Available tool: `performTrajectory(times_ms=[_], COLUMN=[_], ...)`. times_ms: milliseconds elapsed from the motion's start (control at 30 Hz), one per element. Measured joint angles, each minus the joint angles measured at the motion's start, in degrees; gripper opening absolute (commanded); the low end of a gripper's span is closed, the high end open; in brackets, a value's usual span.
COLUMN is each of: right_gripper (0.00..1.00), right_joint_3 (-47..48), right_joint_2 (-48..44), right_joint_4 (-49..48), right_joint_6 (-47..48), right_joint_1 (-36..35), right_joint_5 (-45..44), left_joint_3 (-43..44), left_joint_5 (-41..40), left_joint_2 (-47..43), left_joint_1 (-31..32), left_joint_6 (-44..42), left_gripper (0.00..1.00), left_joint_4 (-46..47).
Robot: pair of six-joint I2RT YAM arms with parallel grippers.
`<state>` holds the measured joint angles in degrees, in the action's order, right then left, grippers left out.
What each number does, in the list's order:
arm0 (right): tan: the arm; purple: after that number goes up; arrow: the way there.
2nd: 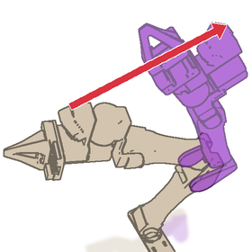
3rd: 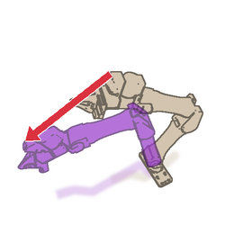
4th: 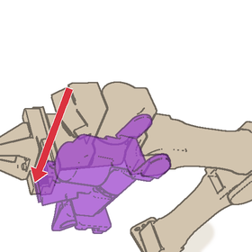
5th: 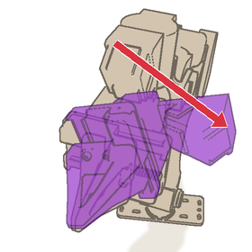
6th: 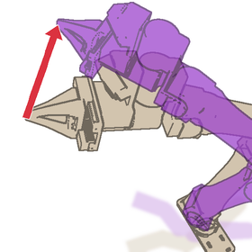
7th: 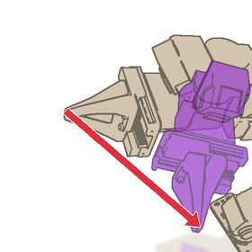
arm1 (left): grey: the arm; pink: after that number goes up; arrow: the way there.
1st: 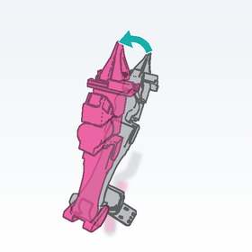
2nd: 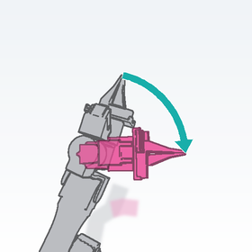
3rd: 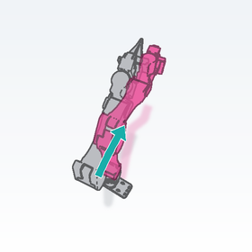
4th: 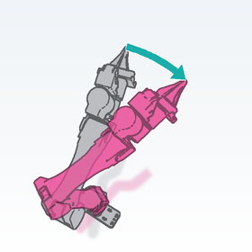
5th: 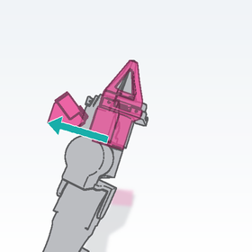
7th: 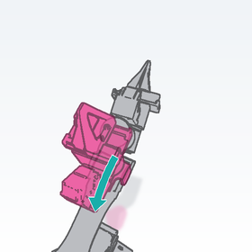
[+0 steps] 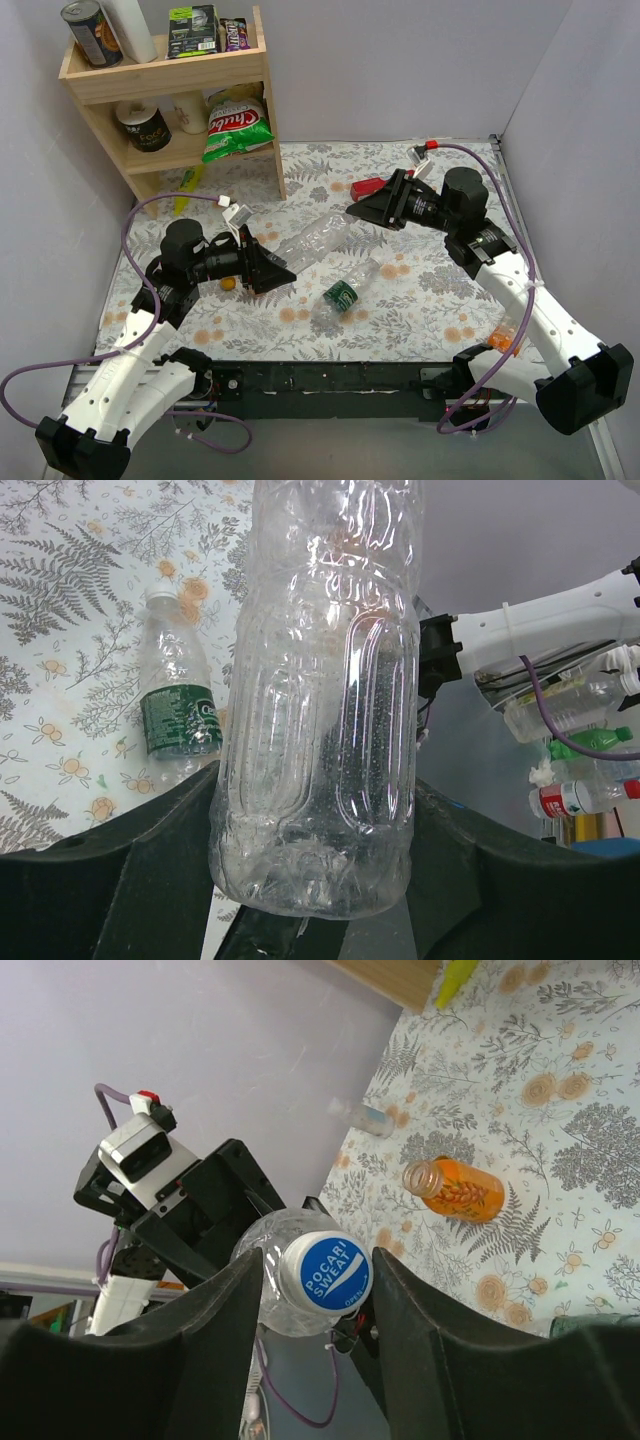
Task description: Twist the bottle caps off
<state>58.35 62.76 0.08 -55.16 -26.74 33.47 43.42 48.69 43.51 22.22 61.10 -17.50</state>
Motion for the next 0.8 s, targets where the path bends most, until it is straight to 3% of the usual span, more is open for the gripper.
performTrajectory(times_ms=[133, 167, 200, 267, 333, 400, 800], right_gripper=[0.29, 0.21, 0.05, 0.01, 0.01, 0.01, 0.01], right_joint_3=[0.0, 0.0, 0.0, 0.0, 0.0, -0.1, 0.8], right_joint_2=[0.9, 1.1, 1.1, 1.1, 1.1, 1.0, -0.7], right_joint_4=[-1.6, -1.8, -2.0, -2.0, -2.0, -1.9, 7.8], right_joint_6=[-0.9, -1.4, -1.4, -1.5, -1.5, -1.4, 4.7], right_joint_1=[0.1, 0.1, 0.1, 0.1, 0.1, 0.1, -0.7], right_joint_5=[1.3, 1.5, 1.7, 1.9, 1.9, 1.9, -0.8], left_joint_3=[0.0, 0.0, 0.0, 0.0, 0.0, 0.1, 8.0], left_joint_5=[0.1, 0.2, 0.2, 0.2, 0.3, 0.2, -8.0], left_joint_2=[-0.1, -0.1, 0.0, 0.1, 0.3, 0.7, 7.0], left_joint_1=[0.0, 0.0, 0.0, 0.0, 0.0, 0.1, 3.3], left_joint_6=[0.0, -0.1, -0.1, -0.2, -0.2, -0.5, -8.2], left_gripper=[0.34, 0.34, 0.34, 0.55, 0.86, 0.98, 0.98], left_joint_4=[0.1, 0.0, 0.0, 0.0, 0.0, 0.0, -2.7])
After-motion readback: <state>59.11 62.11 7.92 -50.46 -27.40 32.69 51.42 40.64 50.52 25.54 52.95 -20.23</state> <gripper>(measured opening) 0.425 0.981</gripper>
